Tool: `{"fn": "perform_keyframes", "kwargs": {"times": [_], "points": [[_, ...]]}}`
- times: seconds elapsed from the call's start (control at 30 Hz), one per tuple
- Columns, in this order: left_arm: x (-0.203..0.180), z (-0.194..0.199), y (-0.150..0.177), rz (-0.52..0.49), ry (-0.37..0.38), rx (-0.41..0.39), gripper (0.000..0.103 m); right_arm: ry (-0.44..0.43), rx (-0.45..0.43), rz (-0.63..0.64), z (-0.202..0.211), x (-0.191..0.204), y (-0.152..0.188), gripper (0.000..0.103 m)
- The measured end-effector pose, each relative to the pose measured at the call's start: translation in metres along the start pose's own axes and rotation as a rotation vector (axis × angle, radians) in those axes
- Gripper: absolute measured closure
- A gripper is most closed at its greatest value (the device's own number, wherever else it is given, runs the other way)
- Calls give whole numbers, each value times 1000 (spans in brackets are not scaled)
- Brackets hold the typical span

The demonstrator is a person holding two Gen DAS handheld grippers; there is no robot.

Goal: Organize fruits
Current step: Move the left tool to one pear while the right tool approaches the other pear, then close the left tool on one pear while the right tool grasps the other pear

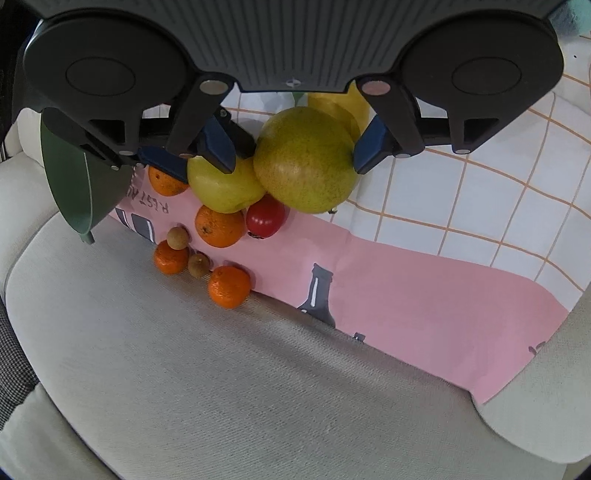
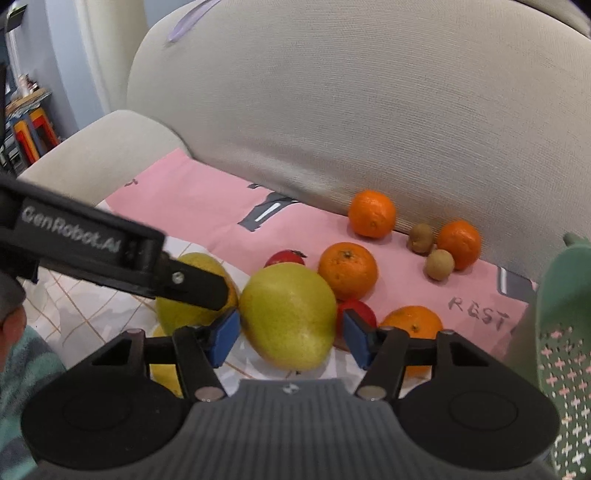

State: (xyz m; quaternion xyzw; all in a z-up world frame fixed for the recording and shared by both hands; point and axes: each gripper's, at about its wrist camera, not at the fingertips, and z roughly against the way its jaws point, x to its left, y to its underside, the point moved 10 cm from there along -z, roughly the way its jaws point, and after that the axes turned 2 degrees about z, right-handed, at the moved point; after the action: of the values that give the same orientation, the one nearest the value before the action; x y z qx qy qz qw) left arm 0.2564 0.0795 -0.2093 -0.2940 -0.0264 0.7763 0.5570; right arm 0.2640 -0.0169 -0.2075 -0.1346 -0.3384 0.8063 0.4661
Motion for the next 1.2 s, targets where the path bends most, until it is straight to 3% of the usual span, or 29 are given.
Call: {"fn": "perform_keyframes", "kwargs": {"times": [0.2,0.23,0.3,0.7,1.2], "points": [[10,-11,-1,87,28,12,16,-30,-31,-1,-3,-6,-2,39],[11,-11,-1,91,29,12,20,-30,-35,8,-3,-6,-2,39],[11,-10,-1,85,25,10,27,-37,-34,16,-3,-5,-3,44],[6,5,22,-65,-20,88,28,40,8,-64,30,2,22,45],[4,-12,16,7,-4,38,24,37,31,-60,17,5,27,41]]}}
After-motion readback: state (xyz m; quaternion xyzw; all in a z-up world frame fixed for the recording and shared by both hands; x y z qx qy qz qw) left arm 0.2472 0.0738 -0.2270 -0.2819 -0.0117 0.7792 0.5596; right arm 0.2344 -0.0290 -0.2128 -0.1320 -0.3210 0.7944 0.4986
